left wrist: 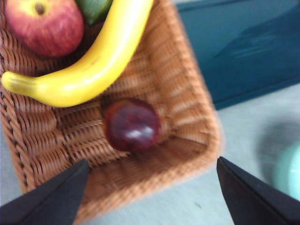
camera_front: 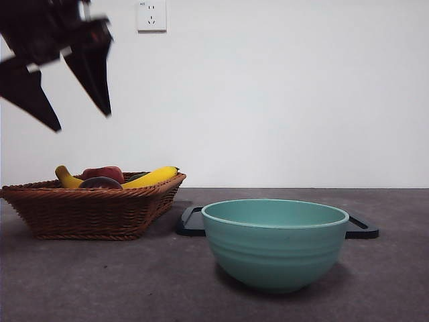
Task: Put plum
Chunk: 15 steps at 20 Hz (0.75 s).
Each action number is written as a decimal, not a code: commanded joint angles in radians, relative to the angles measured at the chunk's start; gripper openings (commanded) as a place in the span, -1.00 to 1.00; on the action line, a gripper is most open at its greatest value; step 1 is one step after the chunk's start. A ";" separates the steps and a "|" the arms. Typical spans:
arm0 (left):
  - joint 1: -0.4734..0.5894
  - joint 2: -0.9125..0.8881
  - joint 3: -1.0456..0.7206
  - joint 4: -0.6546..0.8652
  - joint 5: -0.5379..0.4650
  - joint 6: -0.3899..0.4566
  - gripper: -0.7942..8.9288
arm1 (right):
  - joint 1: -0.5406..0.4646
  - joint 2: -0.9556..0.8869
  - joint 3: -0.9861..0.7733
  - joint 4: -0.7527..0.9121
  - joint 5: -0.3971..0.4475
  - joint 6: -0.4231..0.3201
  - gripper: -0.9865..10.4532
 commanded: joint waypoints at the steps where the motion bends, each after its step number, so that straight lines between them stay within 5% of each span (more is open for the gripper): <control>1: -0.006 0.069 0.024 0.035 -0.003 0.001 0.06 | 0.004 0.004 0.018 0.004 -0.004 0.010 -0.18; 15: -0.011 0.285 0.024 0.139 -0.010 0.008 0.06 | 0.004 0.004 0.018 0.009 -0.004 0.010 -0.18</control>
